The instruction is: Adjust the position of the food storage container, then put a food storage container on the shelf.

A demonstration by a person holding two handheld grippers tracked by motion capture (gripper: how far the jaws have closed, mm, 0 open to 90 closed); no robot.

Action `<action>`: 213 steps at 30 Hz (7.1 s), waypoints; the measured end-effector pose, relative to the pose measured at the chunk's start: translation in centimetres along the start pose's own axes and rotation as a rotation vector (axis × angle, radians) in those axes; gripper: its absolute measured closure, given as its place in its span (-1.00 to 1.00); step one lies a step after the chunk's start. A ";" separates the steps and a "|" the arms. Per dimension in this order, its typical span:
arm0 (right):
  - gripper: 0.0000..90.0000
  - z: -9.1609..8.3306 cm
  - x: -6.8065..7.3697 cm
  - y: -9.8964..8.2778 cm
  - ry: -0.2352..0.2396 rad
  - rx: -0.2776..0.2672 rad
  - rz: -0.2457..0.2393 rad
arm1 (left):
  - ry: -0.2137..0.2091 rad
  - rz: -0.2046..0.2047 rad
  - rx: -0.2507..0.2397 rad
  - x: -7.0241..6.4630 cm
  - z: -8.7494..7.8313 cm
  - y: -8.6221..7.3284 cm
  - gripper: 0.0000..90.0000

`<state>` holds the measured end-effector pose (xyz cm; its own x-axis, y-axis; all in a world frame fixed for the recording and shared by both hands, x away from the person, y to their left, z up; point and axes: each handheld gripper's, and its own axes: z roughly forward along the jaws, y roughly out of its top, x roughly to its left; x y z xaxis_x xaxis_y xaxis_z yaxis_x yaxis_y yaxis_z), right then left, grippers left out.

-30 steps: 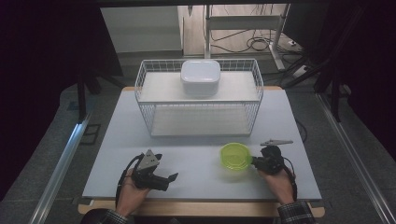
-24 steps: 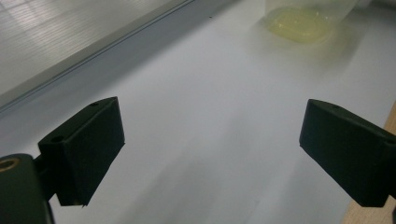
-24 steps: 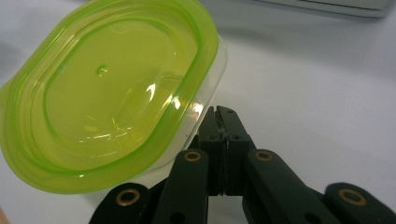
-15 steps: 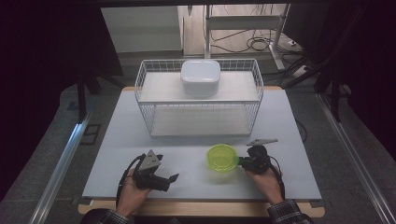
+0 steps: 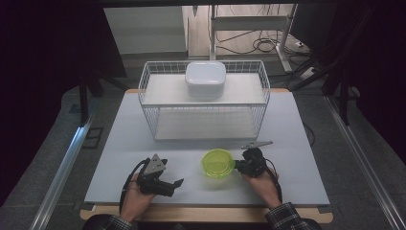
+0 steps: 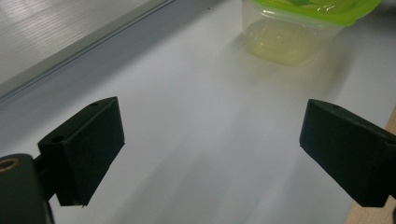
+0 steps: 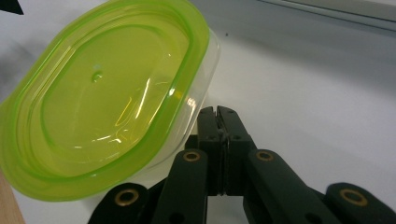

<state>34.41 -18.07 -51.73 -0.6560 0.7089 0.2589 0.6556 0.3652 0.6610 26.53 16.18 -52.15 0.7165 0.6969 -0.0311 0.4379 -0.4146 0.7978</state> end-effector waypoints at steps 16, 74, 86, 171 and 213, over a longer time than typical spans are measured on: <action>0.97 2.4 0.5 1.7 0.017 0.002 -0.030 | 0.000 -0.001 0.008 0.1 0.1 -0.1 -0.86; -0.90 -2.8 -1.3 0.7 -0.165 -0.075 -0.193 | 0.012 -0.028 0.030 0.8 -0.6 -0.4 -0.84; -0.95 -4.3 -1.7 1.7 -0.098 -0.083 -0.094 | 0.014 -0.022 0.034 0.7 -0.5 -0.4 -0.84; 0.82 -9.2 0.1 12.4 0.388 -0.206 0.225 | 0.017 -0.003 0.026 0.6 -0.5 -0.2 -0.86; 0.81 -11.4 1.1 27.5 0.178 -0.441 0.378 | -0.011 -0.036 -0.004 0.8 -0.6 -0.2 -0.88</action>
<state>47.40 -14.16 -25.25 -0.4858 0.6150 0.6211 0.6632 -0.2036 0.7202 26.64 17.19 -51.99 0.7063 0.7048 -0.0660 0.4609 -0.3871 0.7986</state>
